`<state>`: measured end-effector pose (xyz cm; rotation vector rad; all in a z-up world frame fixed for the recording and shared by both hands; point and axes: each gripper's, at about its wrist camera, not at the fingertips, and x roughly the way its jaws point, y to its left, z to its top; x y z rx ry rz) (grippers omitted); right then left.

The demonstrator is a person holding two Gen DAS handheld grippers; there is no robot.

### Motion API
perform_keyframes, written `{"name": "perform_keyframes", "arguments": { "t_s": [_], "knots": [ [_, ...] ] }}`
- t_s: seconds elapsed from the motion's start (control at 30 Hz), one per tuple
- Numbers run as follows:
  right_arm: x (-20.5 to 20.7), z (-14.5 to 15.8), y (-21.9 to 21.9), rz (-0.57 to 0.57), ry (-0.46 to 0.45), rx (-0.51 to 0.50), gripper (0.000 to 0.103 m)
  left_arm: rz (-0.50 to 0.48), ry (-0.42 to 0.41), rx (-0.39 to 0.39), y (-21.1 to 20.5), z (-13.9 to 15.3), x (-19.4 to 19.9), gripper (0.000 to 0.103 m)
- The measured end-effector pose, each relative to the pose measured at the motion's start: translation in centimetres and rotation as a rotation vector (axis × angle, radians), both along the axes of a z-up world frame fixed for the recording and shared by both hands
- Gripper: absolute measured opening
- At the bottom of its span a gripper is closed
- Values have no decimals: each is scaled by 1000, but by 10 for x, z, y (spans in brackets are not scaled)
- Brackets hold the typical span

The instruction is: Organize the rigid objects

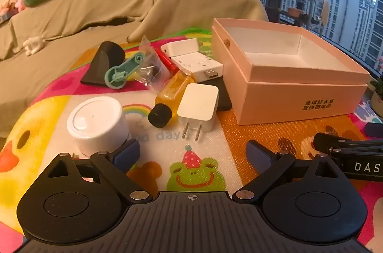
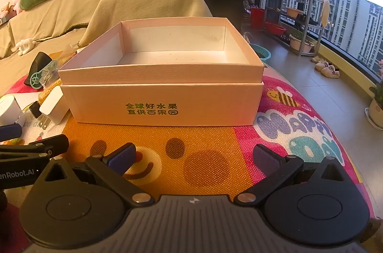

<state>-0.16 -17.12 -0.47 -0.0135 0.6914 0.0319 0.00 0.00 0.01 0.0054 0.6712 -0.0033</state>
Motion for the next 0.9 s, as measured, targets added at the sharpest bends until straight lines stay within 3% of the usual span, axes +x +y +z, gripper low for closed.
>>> {"name": "perform_keyframes", "arguments": {
  "t_s": [0.9],
  "knots": [
    [0, 0, 0, 0, 0, 0, 103, 0, -1, 3, 0, 0, 0, 99]
  ]
}}
